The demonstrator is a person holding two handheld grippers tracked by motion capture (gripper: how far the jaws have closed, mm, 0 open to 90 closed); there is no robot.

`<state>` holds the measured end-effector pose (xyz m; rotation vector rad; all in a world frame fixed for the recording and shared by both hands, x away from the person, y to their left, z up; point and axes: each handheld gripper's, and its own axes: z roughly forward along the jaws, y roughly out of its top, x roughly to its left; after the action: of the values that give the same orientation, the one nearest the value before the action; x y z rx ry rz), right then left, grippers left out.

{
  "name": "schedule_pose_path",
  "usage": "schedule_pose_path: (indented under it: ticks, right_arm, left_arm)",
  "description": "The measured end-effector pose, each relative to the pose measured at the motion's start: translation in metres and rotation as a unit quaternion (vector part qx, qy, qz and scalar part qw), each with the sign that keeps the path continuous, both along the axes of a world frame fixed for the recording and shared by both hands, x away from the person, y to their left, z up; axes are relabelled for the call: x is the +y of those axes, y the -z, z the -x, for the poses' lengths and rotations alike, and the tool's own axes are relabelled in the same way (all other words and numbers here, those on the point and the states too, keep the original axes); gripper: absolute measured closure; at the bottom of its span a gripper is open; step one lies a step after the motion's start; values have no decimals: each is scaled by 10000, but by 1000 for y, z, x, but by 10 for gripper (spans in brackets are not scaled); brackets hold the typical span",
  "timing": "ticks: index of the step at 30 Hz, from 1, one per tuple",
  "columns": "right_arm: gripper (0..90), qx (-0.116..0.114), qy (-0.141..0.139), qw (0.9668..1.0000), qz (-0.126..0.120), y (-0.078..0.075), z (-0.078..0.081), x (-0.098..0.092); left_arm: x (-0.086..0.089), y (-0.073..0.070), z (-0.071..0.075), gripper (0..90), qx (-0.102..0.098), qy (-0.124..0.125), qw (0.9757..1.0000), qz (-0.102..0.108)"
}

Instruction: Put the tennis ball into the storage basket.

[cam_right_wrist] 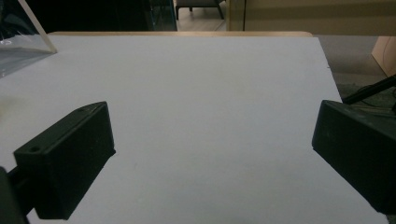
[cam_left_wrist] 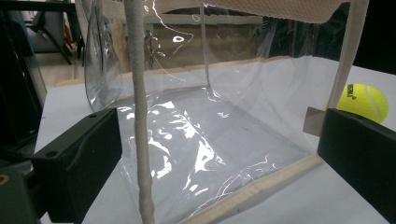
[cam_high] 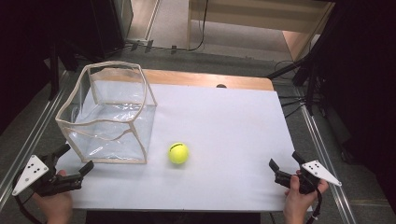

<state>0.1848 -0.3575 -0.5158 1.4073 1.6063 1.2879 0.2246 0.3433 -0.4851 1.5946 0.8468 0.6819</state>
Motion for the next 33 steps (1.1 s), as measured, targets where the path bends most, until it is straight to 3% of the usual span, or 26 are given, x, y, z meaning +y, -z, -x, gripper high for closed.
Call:
schedule_pose_path:
  ticks: [4,6,10,15,19,33]
  right_arm:
    - [0,18,19,10000,96,-1,0,2]
    - [0,49,-59,9998,188,-2,0,4]
    - [0,131,-249,9995,149,-6,-1,9]
    - [0,149,-390,9985,350,-15,-4,16]
    - [0,204,-586,9971,429,-23,-11,22]
    - [0,386,-1150,9909,588,-40,-32,50]
  left_arm:
    - [0,0,0,1,14,-3,10000,-2]
    - [-1,0,0,1,-5,-5,10000,-17]
    - [-2,0,-1,1,1,-12,10000,-37]
    - [-2,1,1,1,-11,-3,10000,-66]
    - [-4,1,0,1,-9,-2,9999,-169]
    - [-3,1,1,1,-9,4,9999,-151]
